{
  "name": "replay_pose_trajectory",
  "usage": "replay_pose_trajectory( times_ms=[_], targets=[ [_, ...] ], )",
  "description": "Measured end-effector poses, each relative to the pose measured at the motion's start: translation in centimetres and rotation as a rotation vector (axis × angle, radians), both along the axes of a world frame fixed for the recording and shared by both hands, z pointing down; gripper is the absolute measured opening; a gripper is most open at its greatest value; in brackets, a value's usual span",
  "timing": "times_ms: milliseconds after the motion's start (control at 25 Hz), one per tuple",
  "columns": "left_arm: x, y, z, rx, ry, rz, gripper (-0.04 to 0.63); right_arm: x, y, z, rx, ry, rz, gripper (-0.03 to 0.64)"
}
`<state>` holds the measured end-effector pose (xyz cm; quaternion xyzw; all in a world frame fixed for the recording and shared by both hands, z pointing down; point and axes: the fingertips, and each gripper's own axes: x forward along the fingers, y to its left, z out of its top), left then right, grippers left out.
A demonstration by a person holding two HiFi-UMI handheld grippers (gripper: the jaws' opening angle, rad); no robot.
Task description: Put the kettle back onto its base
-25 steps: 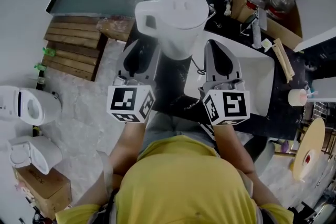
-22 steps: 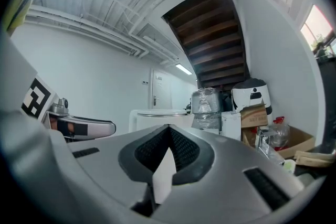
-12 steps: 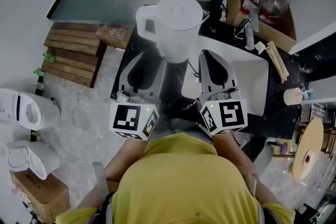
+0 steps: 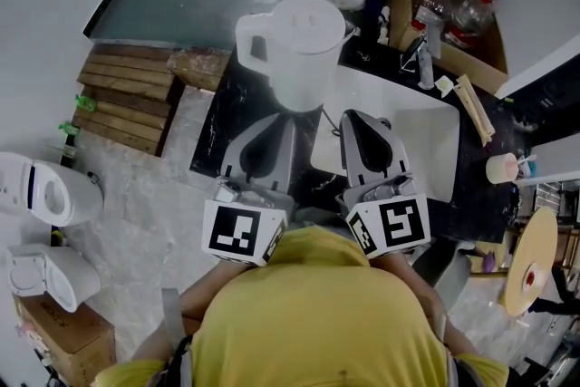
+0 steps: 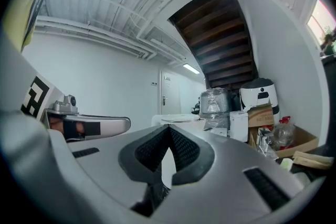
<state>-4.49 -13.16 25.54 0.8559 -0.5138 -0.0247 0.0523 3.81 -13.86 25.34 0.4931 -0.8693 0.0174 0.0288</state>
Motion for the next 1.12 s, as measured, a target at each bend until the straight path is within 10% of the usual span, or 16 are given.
replay_pose_trajectory(
  times_ms=[1120],
  targets=[
    [2.4,1.8,2.5,-0.07,0.015,0.003,0.009,-0.2,2.7,0.7,-0.025,0.018,-0.135,0.015]
  ],
)
